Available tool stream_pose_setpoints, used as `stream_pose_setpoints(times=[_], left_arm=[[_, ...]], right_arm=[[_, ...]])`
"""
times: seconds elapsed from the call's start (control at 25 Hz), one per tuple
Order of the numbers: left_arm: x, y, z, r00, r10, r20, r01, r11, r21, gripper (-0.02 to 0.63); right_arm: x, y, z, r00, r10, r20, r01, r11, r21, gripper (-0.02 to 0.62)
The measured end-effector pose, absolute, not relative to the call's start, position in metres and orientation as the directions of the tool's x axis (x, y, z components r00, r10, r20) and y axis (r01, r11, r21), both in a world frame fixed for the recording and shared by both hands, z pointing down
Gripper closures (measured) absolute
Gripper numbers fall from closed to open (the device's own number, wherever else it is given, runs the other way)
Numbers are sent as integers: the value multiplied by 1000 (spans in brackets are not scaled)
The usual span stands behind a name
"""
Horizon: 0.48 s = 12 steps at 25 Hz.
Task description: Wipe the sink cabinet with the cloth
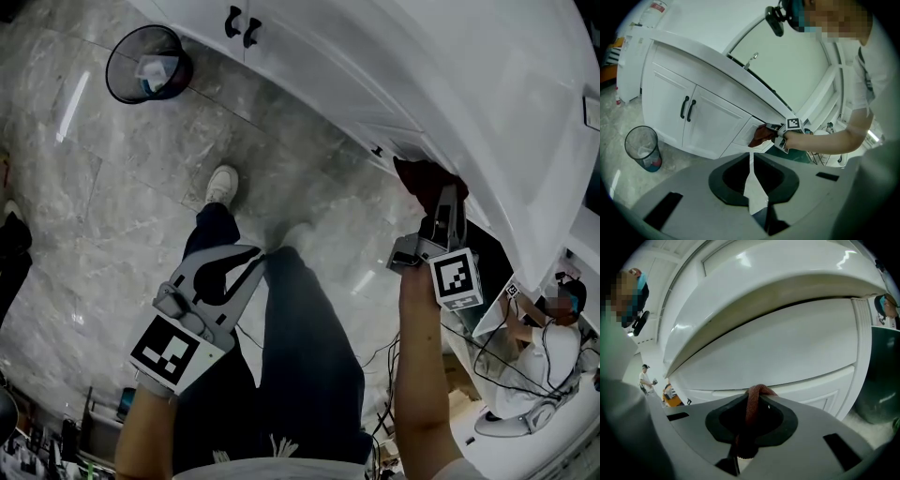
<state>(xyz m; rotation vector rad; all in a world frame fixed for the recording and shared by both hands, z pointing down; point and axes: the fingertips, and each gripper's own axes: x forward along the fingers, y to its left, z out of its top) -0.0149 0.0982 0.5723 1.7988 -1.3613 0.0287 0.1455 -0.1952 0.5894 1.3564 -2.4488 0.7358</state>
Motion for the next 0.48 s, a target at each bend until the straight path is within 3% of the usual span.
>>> stream_pose_setpoints(times=[0.48], left_arm=[[-22,106,582,362,-792,491,-792,16,610,594]], right_arm=[[50,-174,593,-715,-555,425,-696,620,-361,540]])
